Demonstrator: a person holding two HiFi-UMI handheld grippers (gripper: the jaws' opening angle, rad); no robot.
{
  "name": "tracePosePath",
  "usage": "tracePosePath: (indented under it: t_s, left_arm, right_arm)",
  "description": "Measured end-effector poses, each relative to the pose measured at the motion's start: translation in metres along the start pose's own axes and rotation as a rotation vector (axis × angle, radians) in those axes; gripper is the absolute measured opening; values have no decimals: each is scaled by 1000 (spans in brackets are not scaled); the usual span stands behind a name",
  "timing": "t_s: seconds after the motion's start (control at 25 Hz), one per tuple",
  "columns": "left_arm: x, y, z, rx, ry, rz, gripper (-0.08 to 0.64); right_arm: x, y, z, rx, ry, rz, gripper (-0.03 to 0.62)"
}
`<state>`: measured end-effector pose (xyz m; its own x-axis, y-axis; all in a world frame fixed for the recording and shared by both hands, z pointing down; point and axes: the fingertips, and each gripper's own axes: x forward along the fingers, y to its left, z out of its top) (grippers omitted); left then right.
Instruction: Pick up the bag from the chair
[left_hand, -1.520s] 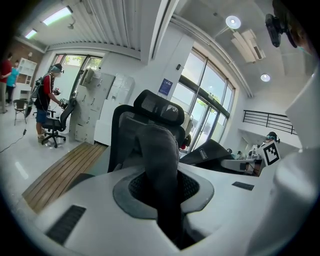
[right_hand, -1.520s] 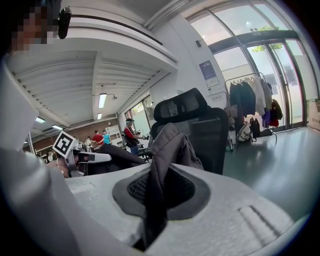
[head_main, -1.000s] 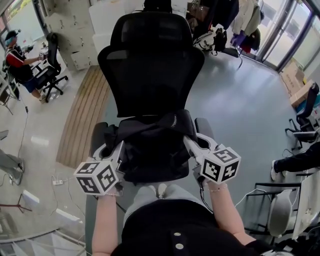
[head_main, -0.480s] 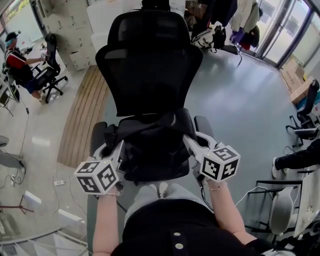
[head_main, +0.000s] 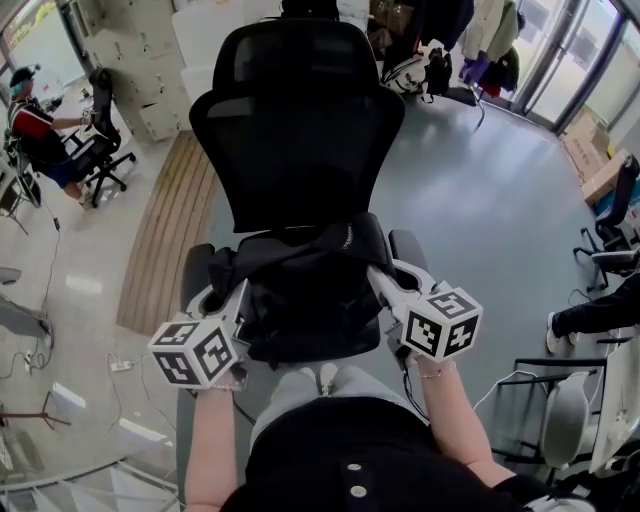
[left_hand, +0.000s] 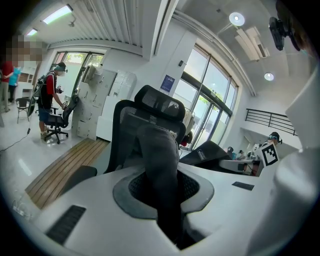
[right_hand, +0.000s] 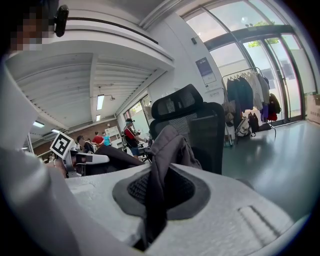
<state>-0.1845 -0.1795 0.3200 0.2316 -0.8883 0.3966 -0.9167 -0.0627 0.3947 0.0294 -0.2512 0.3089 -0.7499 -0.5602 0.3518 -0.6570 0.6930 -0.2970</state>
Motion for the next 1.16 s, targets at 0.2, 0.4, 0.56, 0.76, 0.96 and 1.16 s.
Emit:
tracePosePath:
  t_s: [0.2,0.4,0.56,0.76,0.96,1.16]
  left_arm:
    - [1,1,1,-2,-4,-1,78]
    - [1,-1,0,-5,-5,0,78]
    - [0,-2,0,4,2,2,78]
    - [4,0,-1,1,10,6,78]
    - [3,0,-1,-7,7,4,78]
    - [3,2,-1,-7,2,8,78]
  right_arm:
    - [1,0,1,-3,-9,-3,37]
    - [0,0,1,-2,-8,-4,37]
    - [1,-1,-1,6,-6,-5,37]
    - [5,-4,-5,9,7,-5,37]
    - [4,-4,-3,8,5,-6,37]
    - [6,-4,-4,0,5,-4,37]
